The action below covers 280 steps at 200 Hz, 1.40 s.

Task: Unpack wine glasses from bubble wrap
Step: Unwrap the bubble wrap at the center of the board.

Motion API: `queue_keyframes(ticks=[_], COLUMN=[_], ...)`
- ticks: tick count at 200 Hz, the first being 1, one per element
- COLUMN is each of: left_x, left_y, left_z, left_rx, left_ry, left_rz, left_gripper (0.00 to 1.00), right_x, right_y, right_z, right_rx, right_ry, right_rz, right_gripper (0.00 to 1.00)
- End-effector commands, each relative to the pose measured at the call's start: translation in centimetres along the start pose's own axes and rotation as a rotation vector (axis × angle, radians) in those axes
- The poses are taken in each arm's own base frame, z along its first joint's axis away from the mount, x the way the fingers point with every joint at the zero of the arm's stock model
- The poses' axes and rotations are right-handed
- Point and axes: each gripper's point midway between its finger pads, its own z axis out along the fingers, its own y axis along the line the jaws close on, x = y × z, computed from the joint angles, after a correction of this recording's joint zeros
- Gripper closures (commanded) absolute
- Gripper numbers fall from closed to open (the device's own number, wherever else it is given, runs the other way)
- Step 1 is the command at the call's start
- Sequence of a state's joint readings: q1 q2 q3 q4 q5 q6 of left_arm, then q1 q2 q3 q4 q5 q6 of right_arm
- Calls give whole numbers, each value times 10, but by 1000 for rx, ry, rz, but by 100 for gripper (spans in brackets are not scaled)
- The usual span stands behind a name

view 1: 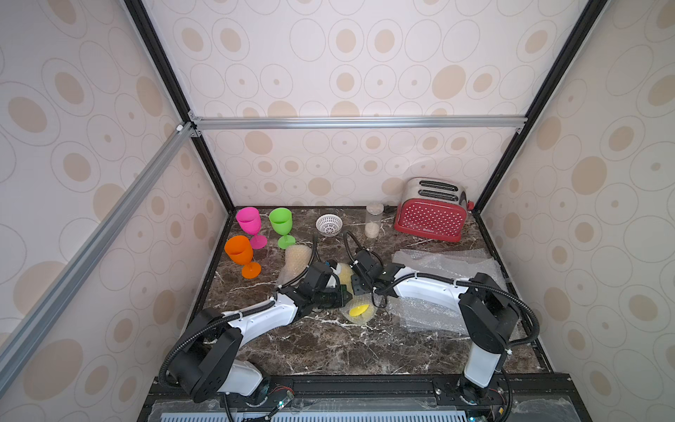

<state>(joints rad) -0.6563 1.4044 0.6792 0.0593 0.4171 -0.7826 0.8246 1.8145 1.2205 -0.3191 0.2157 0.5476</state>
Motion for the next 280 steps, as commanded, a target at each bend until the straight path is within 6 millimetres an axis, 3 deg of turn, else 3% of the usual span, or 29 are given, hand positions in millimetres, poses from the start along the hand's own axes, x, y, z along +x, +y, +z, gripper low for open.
queue_keyframes(ticks=[1, 22, 81, 124, 147, 174, 210, 236, 280], left_x=[2, 4, 10, 13, 15, 15, 15, 15, 10], left_y=[-11, -10, 2, 10, 13, 14, 16, 15, 8], left_z=[1, 1, 3, 0, 0, -1, 0, -1, -1], left_rx=[45, 36, -10, -39, -47, -52, -63, -60, -38], left_ry=[10, 20, 32, 24, 24, 21, 23, 16, 10], left_rz=[12, 26, 37, 43, 40, 42, 50, 57, 78], left_gripper=[99, 99, 99, 99, 99, 99, 99, 99, 98], right_x=[-16, -19, -26, -25, -18, -18, -18, -9, 17], right_y=[-2, -5, 3, -21, -34, -46, -49, -47, -39], right_z=[12, 21, 17, 15, 11, -3, -45, -69, -69], right_rx=[-82, -134, -182, -190, -198, -322, -385, -415, -441], right_ry=[-10, 34, 65, 85, 95, 83, 61, 69, 127], right_rz=[128, 198, 261, 353, 373, 440, 349, 301, 264], right_gripper=[65, 65, 65, 64, 55, 52, 38, 36, 38])
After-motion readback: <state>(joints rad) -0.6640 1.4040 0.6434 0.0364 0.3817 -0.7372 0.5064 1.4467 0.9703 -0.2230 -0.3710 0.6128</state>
